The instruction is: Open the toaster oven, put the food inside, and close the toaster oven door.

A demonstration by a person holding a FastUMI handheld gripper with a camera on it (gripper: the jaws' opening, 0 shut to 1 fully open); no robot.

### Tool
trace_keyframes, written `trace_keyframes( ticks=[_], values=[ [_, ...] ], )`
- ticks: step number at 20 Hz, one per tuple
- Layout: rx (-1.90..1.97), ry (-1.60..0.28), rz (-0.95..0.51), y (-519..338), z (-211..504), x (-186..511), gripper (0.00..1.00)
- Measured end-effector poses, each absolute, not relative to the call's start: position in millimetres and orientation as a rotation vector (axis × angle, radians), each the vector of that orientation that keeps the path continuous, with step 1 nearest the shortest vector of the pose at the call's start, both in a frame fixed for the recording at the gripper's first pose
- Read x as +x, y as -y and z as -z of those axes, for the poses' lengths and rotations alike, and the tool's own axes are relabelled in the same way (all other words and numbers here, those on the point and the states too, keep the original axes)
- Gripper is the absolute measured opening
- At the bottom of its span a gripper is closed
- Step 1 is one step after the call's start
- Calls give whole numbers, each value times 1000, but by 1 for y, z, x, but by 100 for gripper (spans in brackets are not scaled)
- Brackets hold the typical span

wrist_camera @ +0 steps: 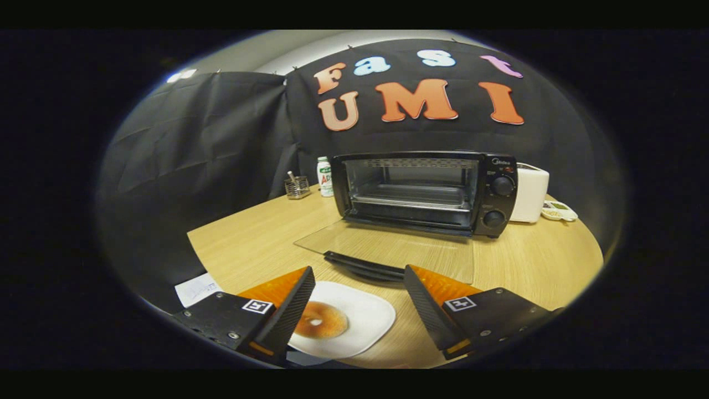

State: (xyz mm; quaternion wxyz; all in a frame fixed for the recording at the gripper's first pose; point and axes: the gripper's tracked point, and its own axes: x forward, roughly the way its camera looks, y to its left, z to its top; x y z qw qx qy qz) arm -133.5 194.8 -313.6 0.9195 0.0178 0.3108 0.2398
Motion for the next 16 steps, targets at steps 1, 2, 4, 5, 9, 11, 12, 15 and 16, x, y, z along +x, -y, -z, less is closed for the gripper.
trace_keyframes(
  ticks=[1,2,4,5,9,11,12,15,16],
  values=[
    [33,-649,-518,-199,314,-142,97],
    [36,-662,-541,-204,315,-151,98],
    [43,-691,-574,-211,319,-165,98],
    [38,-706,-585,-214,323,-171,98],
    [8,-750,-613,-223,333,-189,98],
    [-19,-759,-614,-224,339,-192,98],
    [-30,-762,-606,-224,341,-193,98],
    [-54,-766,-550,-219,348,-188,98],
    [-60,-769,-526,-217,350,-187,98]
  ],
)
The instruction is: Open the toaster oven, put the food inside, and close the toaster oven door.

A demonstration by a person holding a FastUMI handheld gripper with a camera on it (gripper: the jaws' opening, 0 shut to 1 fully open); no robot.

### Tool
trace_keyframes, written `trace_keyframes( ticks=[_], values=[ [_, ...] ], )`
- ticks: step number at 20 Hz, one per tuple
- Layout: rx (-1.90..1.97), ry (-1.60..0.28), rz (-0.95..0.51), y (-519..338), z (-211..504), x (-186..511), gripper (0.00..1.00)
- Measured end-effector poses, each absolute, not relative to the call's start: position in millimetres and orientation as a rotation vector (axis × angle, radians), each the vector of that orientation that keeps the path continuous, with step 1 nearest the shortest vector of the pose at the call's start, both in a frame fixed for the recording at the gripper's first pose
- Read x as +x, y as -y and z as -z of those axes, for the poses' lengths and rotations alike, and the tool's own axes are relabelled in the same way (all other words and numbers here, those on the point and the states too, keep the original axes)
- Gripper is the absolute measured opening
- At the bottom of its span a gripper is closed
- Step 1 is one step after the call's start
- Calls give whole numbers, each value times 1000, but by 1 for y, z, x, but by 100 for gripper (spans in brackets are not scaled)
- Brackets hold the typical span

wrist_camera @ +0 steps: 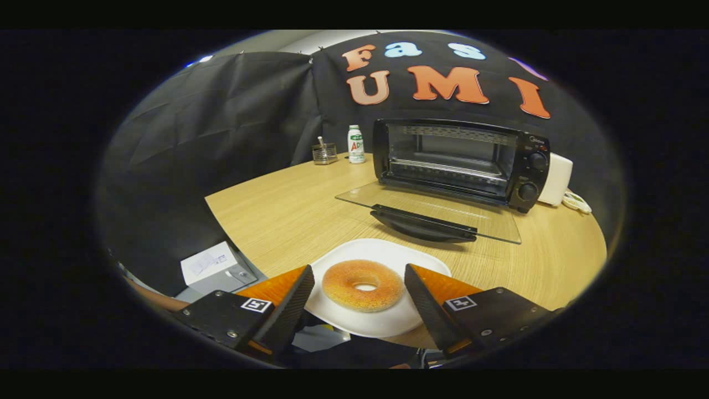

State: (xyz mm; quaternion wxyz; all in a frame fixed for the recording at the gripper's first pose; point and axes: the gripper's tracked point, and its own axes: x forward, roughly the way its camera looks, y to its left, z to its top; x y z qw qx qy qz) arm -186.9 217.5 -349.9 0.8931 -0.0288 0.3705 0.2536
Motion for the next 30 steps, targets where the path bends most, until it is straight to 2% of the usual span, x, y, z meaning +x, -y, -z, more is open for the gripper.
trace_keyframes(
  ticks=[6,10,13,15,25,30],
  values=[
    [-78,-800,-486,-217,363,-196,95],
    [-75,-817,-484,-217,363,-196,81],
    [-41,-820,-483,-218,357,-192,67],
    [9,-805,-483,-220,347,-187,63],
    [354,-707,-381,-221,297,-110,55],
    [521,-657,-329,-220,279,-59,55]
  ],
)
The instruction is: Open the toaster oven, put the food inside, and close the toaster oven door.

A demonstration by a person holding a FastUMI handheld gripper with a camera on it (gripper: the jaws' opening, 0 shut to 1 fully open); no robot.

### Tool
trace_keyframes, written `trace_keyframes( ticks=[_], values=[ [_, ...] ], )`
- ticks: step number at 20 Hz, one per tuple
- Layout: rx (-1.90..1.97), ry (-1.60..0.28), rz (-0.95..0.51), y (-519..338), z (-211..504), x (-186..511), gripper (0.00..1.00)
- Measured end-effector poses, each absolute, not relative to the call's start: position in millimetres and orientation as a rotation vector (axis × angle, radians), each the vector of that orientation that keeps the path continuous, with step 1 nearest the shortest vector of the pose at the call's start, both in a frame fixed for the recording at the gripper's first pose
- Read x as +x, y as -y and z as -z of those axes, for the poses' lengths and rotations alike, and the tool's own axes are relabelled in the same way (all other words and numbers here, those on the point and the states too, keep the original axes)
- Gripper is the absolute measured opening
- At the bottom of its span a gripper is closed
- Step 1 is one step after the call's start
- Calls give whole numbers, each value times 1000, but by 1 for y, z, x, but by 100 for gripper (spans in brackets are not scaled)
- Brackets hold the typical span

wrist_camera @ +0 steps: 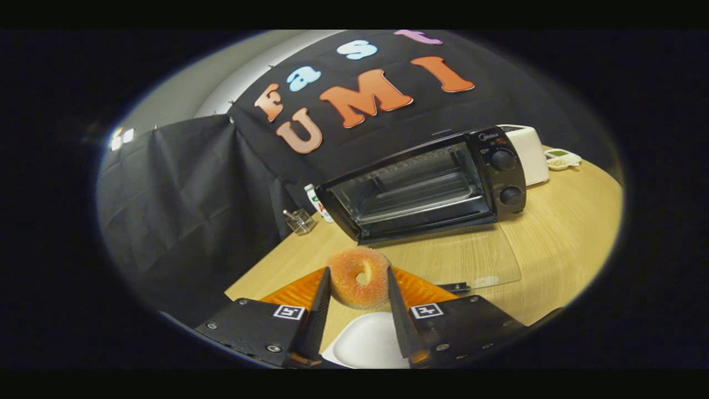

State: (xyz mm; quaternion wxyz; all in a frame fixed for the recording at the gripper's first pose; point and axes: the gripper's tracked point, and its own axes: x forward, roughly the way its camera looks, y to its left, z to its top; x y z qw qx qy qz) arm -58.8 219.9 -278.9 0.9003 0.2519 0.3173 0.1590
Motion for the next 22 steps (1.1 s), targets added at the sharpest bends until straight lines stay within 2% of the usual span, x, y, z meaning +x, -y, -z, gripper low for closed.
trace_keyframes(
  ticks=[10,22],
  values=[
    [765,-624,-202,-211,292,29,55],
    [700,-543,-69,-194,317,118,54]
  ],
)
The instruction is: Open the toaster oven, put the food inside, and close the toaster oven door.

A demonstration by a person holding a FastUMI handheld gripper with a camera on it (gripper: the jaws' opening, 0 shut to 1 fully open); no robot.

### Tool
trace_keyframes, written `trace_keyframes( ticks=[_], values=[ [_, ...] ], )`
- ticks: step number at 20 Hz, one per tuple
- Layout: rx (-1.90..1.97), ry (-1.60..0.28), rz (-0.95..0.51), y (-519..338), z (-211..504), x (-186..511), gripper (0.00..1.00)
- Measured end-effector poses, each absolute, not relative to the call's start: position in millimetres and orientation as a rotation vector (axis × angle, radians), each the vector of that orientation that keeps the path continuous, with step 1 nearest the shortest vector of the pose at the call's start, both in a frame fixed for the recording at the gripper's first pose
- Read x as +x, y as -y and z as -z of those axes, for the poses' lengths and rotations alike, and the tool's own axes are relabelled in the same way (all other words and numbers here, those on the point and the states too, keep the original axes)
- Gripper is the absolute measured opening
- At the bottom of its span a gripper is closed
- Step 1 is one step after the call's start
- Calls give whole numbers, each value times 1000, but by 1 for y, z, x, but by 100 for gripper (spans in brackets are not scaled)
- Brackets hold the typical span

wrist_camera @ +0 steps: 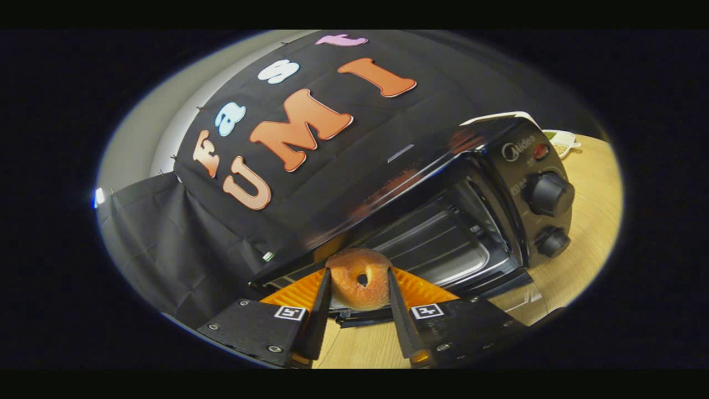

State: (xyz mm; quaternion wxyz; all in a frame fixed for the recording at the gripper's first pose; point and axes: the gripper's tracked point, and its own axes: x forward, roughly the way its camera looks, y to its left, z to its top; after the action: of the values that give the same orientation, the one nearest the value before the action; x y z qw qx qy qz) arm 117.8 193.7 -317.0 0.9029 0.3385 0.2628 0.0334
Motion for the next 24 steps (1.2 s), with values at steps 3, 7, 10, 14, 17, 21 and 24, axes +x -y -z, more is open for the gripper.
trace_keyframes(
  ticks=[3,7,10,14,17,21,24],
  values=[
    [651,-541,-28,-187,329,134,54],
    [508,-529,-6,-182,331,141,54],
    [411,-544,-1,-180,338,143,65],
    [320,-519,-16,-178,330,141,81],
    [225,-509,-32,-175,330,138,86],
    [170,-520,-45,-169,324,126,87],
    [121,-528,-63,-163,317,103,88]
  ],
)
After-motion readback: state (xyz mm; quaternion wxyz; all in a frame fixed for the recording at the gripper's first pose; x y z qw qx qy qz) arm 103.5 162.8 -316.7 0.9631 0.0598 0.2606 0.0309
